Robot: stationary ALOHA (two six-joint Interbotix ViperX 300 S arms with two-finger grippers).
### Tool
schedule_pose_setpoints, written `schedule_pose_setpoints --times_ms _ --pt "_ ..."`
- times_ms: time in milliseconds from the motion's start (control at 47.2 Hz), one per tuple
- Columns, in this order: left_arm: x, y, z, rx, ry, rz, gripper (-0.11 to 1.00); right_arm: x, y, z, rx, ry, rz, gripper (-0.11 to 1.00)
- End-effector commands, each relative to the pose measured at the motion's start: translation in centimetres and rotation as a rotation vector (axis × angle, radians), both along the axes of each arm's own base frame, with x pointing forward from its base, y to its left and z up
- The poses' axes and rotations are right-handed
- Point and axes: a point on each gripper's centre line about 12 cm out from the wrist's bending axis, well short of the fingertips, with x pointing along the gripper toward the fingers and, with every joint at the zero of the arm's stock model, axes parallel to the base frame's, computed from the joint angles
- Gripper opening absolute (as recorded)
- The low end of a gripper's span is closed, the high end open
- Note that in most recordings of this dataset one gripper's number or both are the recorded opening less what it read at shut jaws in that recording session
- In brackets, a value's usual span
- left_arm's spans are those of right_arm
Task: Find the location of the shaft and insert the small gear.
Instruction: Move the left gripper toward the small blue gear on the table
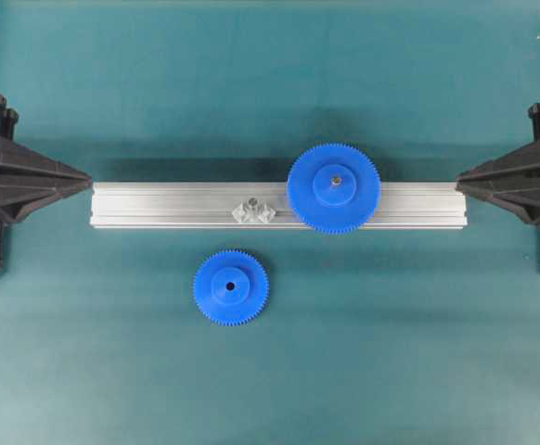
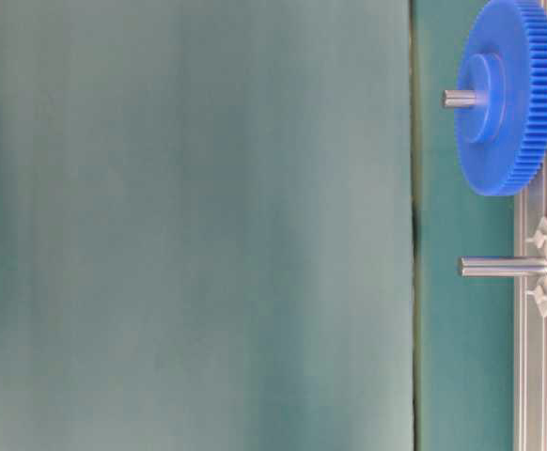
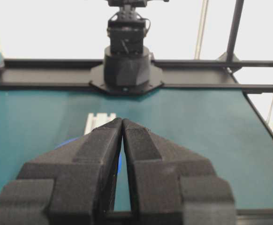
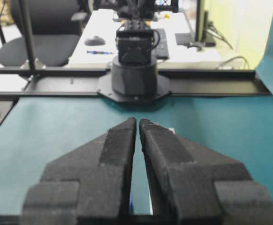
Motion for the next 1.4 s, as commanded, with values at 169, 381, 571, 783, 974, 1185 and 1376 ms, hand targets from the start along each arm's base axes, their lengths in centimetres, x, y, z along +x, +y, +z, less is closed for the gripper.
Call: schedule_pose_setpoints --times_ms 169,381,571,783,974,1185,1376 --pt "-0.3 -0.3 -1.3 -0.067 0.030 -0.021 0.01 -0.4 -0.3 -1.9 0.090 0.040 -0.015 0.05" --pt "0.0 -0.3 -1.0 -0.061 0.111 -0.019 0.00 -0.5 -0.4 -2.3 0.102 0.098 -0.019 0.01" --pt "0.7 -0.4 -1.7 -0.031 0.204 -0.020 0.00 -0.5 -0.4 -3.0 0.106 0.166 -0.021 0.01" --pt "2.5 -0.6 -3.3 -0.004 0.296 -0.025 0.00 -0.5 -0.5 -3.4 0.108 0.195 -0.028 0.01" --pt "4.0 -0.8 -4.7 -0.004 0.379 -0.032 0.00 -0.5 -0.8 -3.8 0.111 0.230 -0.047 0.01" --pt "5.1 -0.8 -5.6 -0.006 0.456 -0.032 0.00 -0.6 -1.2 -4.0 0.113 0.243 -0.068 0.01" --pt "6.1 -0.9 -5.8 -0.006 0.516 -0.033 0.00 -0.6 -1.4 -4.1 0.114 0.247 -0.081 0.01"
